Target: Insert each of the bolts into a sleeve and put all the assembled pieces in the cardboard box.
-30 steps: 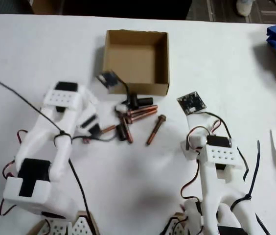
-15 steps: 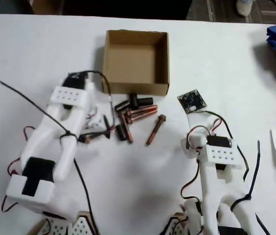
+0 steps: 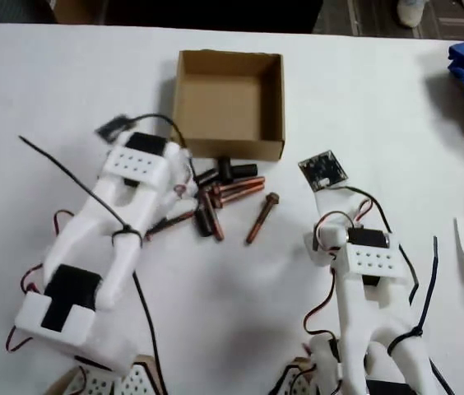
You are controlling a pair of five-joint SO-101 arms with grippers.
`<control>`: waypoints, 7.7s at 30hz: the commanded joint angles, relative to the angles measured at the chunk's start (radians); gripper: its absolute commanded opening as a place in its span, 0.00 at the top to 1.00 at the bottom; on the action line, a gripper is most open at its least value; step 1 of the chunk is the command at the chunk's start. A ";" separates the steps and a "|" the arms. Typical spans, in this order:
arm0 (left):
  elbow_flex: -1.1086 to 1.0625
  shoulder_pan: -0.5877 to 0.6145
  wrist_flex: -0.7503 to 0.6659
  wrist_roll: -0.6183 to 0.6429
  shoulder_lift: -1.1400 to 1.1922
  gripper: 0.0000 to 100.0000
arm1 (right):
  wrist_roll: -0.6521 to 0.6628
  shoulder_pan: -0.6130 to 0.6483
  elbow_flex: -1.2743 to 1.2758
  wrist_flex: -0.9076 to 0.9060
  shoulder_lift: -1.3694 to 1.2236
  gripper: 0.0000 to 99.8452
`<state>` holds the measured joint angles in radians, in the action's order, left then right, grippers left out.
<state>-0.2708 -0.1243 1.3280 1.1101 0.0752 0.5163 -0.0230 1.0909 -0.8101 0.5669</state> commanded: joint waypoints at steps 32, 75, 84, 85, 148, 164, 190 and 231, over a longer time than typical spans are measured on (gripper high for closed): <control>0.001 0.006 -0.031 0.051 0.331 0.71 | -0.008 -0.013 -0.002 0.010 0.027 0.98; 0.378 0.063 0.416 -1.114 0.450 0.88 | -0.008 -0.012 -0.003 0.015 0.028 0.98; 0.452 0.137 0.446 -0.537 0.454 0.88 | -0.008 -0.013 -0.003 0.016 0.028 0.98; 0.452 0.153 0.446 -0.506 0.457 0.88 | -0.008 -0.013 -0.003 0.016 0.028 0.98; 0.759 0.175 0.446 -1.189 0.752 0.97 | 0.000 -0.013 -0.003 0.016 0.028 0.98; 0.820 0.190 0.388 -0.984 0.752 0.88 | 0.000 -0.008 -0.008 0.038 0.028 0.98; 0.860 0.195 0.450 -1.039 0.740 0.88 | 0.000 -0.012 -0.009 0.038 0.028 0.98; 0.905 0.193 0.454 -1.039 0.729 0.97 | 0.000 -0.008 -0.009 0.031 0.036 0.98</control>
<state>0.7050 0.0491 1.7699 0.0760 0.9206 0.5163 -0.0245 1.0940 -0.7887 0.5669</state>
